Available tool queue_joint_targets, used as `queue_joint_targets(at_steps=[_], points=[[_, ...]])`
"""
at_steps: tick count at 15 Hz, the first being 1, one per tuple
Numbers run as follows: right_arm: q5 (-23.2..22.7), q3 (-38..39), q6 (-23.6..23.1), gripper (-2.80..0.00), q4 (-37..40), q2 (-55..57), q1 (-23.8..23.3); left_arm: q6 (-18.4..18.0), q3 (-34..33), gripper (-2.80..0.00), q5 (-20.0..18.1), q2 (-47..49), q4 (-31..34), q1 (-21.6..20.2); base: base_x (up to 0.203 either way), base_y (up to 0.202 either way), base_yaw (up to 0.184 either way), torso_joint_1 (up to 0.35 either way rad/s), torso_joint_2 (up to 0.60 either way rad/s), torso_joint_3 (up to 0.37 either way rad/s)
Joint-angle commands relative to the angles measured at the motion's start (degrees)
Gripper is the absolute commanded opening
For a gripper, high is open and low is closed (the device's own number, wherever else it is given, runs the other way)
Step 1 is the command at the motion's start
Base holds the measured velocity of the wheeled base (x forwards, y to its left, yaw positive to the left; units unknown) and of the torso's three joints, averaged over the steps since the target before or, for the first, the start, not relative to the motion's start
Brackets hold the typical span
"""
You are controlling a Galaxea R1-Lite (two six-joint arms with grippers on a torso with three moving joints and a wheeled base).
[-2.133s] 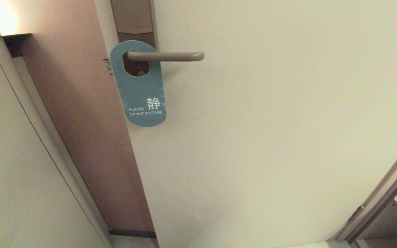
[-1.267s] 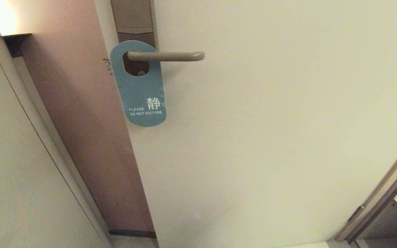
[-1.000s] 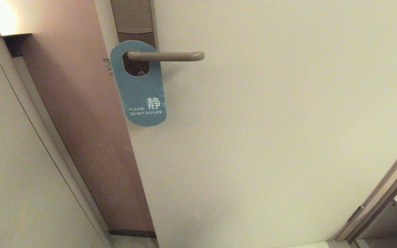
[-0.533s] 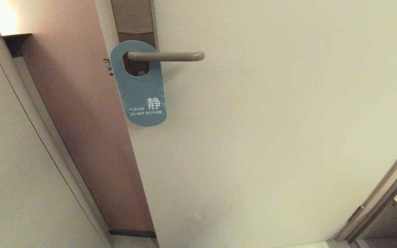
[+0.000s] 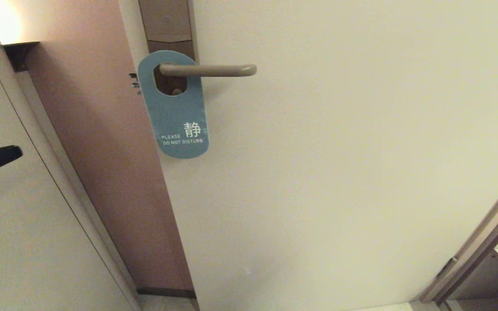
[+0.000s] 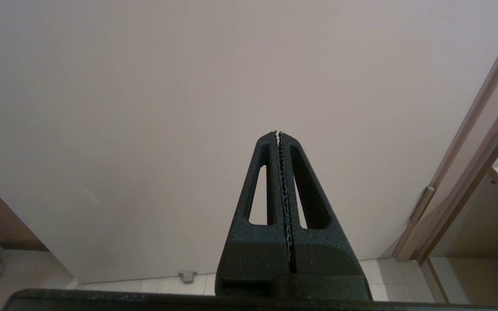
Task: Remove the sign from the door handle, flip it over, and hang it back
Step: Take down the sign
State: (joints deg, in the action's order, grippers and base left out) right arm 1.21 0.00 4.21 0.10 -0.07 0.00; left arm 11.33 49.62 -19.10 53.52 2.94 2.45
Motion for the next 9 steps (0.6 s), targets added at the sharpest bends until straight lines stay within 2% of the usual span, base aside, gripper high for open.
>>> queue_joint_targets(at_steps=[1, 4, 7, 9], points=[[0.02, 0.00, 0.01, -2.80, -0.01, 0.07, 0.00, -0.79, 3.44, -2.80, -8.87, 9.27, -0.68, -0.26, 0.000, 0.000, 0.000, 0.000, 0.00, 0.000], [0.02, 0.00, 0.01, -2.80, -0.01, 0.07, 0.00, -4.56, 4.08, -2.80, -24.57, 14.58, -3.81, -3.58, 0.000, 0.000, 0.000, 0.000, 0.00, 0.000], [0.02, 0.00, 0.01, -2.80, -0.01, 0.07, 0.00, -9.22, 3.95, -2.80, -41.38, 19.44, -4.30, -10.63, 0.000, 0.000, 0.000, 0.000, 0.00, 0.000], [0.02, 0.00, 0.01, -2.80, -0.01, 0.07, 0.00, -12.49, 3.98, -2.80, -50.92, 22.04, -4.34, -13.76, 0.000, 0.000, 0.000, 0.000, 0.00, 0.000]])
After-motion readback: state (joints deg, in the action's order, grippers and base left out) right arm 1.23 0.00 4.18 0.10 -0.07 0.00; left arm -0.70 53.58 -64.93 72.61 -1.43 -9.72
